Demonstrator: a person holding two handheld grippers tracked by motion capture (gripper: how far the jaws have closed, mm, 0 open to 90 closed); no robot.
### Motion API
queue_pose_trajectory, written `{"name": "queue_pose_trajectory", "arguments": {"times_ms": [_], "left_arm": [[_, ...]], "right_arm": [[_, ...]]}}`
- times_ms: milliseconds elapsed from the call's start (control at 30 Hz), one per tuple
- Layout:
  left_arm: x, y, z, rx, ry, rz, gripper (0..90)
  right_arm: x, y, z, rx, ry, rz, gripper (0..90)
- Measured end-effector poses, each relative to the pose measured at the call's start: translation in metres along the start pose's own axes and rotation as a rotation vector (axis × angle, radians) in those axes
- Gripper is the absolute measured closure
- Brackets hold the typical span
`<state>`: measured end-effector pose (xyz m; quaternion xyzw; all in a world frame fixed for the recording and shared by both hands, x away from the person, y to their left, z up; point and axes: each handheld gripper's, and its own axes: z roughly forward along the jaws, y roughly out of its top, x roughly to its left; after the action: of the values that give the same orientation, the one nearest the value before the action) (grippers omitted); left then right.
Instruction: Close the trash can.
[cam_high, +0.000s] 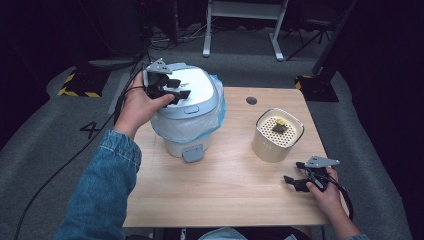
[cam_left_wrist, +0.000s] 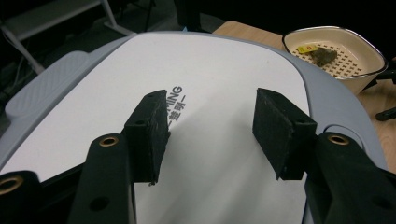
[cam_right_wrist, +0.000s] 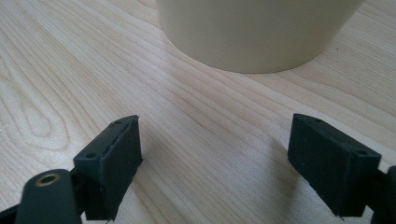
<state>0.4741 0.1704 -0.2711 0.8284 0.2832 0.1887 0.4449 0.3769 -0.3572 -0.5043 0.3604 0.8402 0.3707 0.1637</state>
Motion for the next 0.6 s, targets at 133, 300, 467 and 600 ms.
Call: {"name": "queue_pose_trajectory", "arguments": {"times_ms": [133, 300, 467, 600], "left_arm": [[-0.002, -0.002, -0.001, -0.021, 0.033, -0.026, 43.3], [-0.003, -0.002, -0.01, -0.079, -0.009, -0.074, 35.9], [-0.023, -0.003, -0.027, -0.091, -0.059, -0.031, 32.9], [-0.044, -0.008, -0.038, -0.082, -0.069, -0.011, 31.4]], "right_arm": [[0.0, 0.0, 0.0, 0.0, 0.001, -0.001, 17.3], [0.0, 0.0, 0.0, 0.0, 0.001, -0.001, 17.3], [0.0, 0.0, 0.0, 0.001, 0.001, -0.001, 17.3], [0.0, 0.0, 0.0, 0.0, 0.0, -0.001, 17.3]]}}
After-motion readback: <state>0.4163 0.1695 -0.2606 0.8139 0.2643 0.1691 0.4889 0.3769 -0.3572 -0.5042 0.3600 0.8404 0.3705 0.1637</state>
